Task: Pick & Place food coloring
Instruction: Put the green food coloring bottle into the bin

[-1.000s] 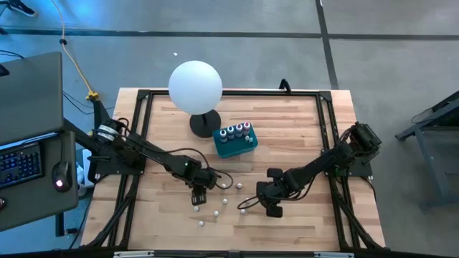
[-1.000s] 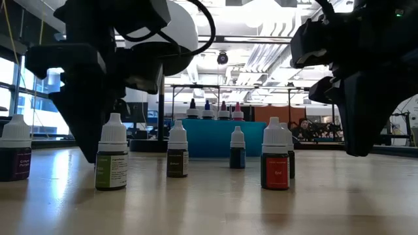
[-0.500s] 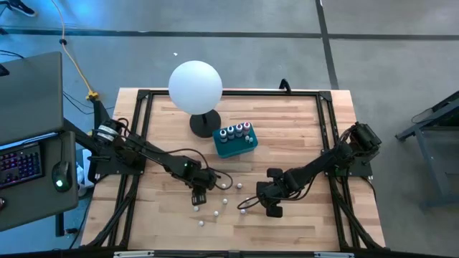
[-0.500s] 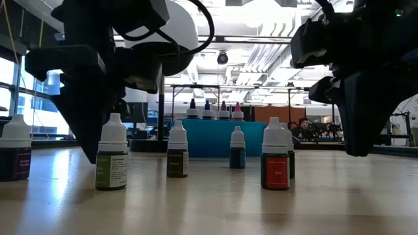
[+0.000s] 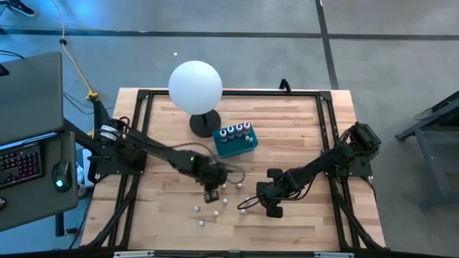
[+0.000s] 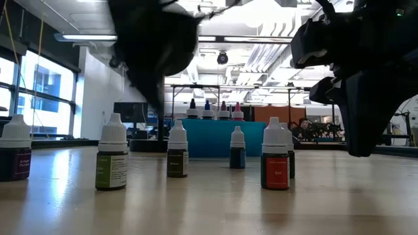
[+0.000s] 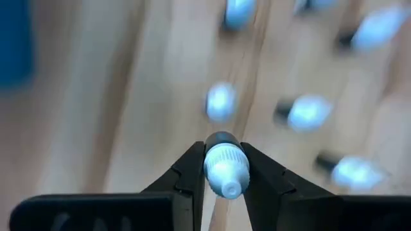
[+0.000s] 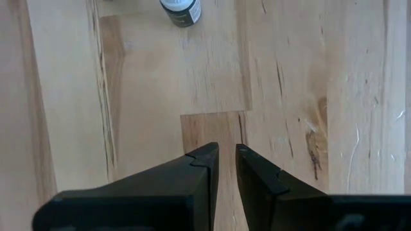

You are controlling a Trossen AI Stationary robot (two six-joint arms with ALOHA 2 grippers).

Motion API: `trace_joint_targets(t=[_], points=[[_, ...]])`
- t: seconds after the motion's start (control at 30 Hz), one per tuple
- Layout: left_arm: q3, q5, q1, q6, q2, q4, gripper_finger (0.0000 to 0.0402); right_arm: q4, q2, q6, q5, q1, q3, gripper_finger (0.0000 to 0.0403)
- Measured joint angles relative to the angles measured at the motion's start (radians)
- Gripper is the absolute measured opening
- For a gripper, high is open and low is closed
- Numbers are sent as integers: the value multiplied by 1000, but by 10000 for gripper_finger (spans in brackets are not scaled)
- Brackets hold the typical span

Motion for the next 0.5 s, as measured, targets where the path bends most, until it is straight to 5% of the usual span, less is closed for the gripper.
trace_joint_targets(t=[0.23,0.5], points=[[196,-71,141,129,-1,-146,75,8,0,0,9,0,0,46],[194,-82,325,215,15,-180,76,9,0,0,24,0,0,46]])
